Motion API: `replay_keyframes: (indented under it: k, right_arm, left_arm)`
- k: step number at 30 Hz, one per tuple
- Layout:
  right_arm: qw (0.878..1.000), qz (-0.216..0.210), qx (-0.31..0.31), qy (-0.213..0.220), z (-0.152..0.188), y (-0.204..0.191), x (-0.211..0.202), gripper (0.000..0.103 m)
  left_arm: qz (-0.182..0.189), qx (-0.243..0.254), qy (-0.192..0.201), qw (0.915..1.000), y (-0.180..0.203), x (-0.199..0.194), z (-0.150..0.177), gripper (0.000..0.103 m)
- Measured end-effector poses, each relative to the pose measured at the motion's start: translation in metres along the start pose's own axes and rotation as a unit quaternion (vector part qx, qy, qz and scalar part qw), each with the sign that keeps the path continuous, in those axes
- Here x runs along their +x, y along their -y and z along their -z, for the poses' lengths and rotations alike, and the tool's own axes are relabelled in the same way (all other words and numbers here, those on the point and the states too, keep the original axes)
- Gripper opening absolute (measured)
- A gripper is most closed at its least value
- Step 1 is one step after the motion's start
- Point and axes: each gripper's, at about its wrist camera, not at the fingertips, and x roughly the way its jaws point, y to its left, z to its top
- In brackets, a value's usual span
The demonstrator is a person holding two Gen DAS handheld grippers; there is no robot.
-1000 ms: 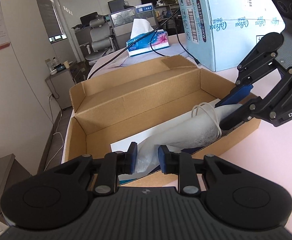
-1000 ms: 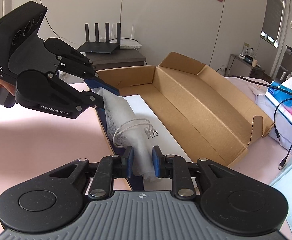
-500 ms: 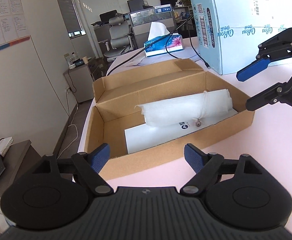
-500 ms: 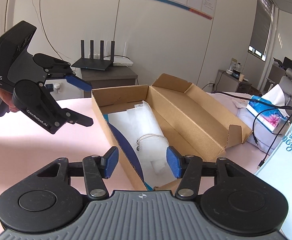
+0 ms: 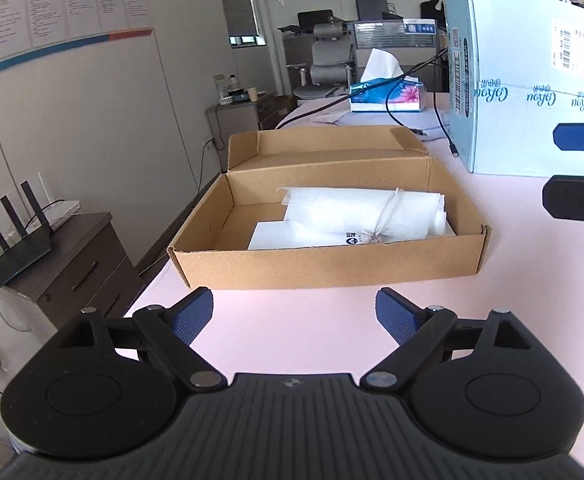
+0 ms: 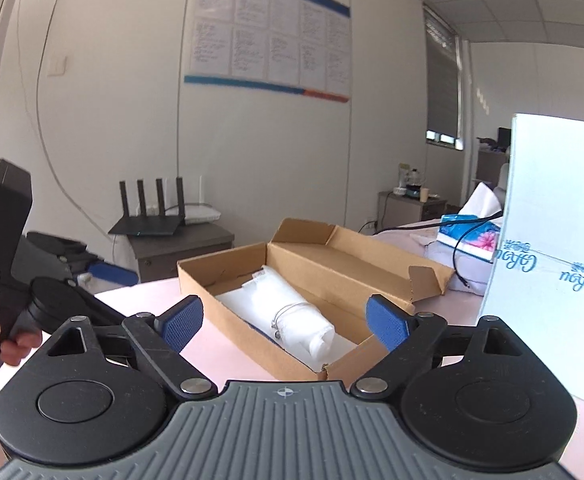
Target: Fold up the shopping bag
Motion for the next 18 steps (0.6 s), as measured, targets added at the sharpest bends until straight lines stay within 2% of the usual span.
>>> replay_keyframes:
  k: [2,8,10,12,18]
  right_arm:
    - [1.0,0.001,0.007,0.014,0.003,-0.007,-0.014,0.103]
    - [0.999,0.013,0.033,0.035,0.003,-0.016,-0.046,0.103]
    - [0.998,0.016,0.043,0.051,0.005,-0.016,-0.057,0.103]
    - [0.997,0.018,0.051,0.059,0.008,-0.017,-0.066,0.103]
    - [0.995,0.026,0.07,0.066,0.02,-0.012,-0.093,0.103]
  left_arm:
    - [-0.005,-0.004,0.011,0.9999,0.007,-0.007,0.002,0.092]
    - [-0.014,-0.022,0.035,0.999,0.024,-0.03,0.002,0.092]
    - [-0.011,-0.023,0.064,0.9976,0.03,-0.039,0.006,0.092]
    - [-0.007,-0.015,0.075,0.997,0.038,-0.044,0.01,0.092]
    - [-0.006,-0.007,0.081,0.9967,0.059,-0.053,0.019,0.092]
